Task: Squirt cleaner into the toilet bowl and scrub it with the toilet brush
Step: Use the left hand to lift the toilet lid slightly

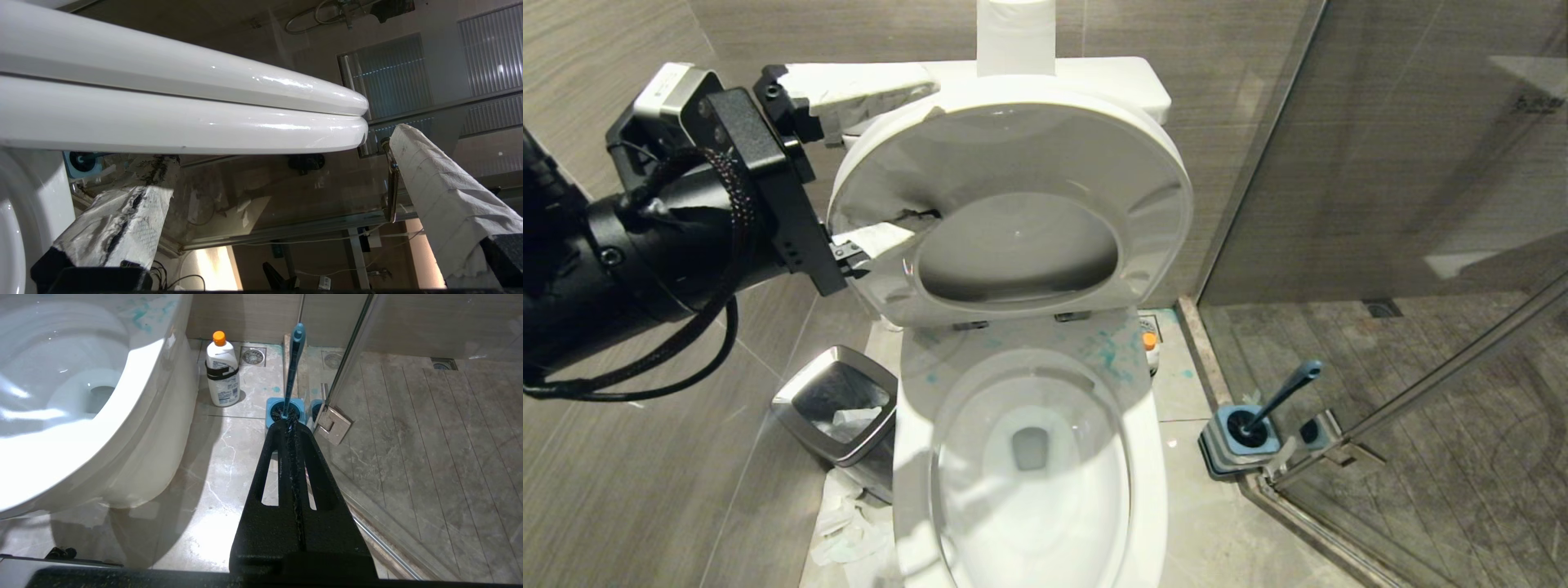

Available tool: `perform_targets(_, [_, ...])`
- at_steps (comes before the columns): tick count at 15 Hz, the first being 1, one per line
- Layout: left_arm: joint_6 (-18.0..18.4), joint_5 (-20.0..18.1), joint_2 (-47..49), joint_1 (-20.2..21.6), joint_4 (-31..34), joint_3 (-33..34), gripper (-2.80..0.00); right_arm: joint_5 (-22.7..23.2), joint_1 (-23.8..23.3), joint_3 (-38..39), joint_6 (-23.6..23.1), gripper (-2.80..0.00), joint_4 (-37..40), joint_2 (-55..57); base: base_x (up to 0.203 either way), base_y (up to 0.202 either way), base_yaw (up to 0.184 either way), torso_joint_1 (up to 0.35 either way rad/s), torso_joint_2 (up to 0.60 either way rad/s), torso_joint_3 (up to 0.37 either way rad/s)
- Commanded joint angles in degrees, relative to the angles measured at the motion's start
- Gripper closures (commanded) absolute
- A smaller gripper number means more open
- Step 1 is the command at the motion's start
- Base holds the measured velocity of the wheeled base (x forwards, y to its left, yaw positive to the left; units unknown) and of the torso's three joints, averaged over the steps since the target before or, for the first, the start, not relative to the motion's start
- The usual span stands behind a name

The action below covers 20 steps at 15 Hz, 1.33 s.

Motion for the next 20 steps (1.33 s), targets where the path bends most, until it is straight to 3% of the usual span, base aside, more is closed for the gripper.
perform_targets(1, [1.8,-0.2,1.3,0.1,-0.4,-1.0,-2.80,0.0,0.0,0.0,0.0,0.00,0.0,0.0,0.000,0.000,0.000,0.000,0.00,0.000])
perform_targets(6, [4.5,-0.2,2.9,0.2,-0.4,-3.6,-2.80,0.0,0.1,0.0,0.0,0.00,0.0,0.0,0.000,0.000,0.000,0.000,0.00,0.000])
perform_targets(14, [13.1,0.6,7.7,0.5,-0.4,-7.5,-2.80,0.0,0.0,0.0,0.0,0.00,0.0,0.0,0.000,0.000,0.000,0.000,0.00,0.000])
perform_targets(20, [14.2,1.6,10.2,2.2,0.2,-11.2,-2.80,0.0,0.1,0.0,0.0,0.00,0.0,0.0,0.000,0.000,0.000,0.000,0.00,0.000])
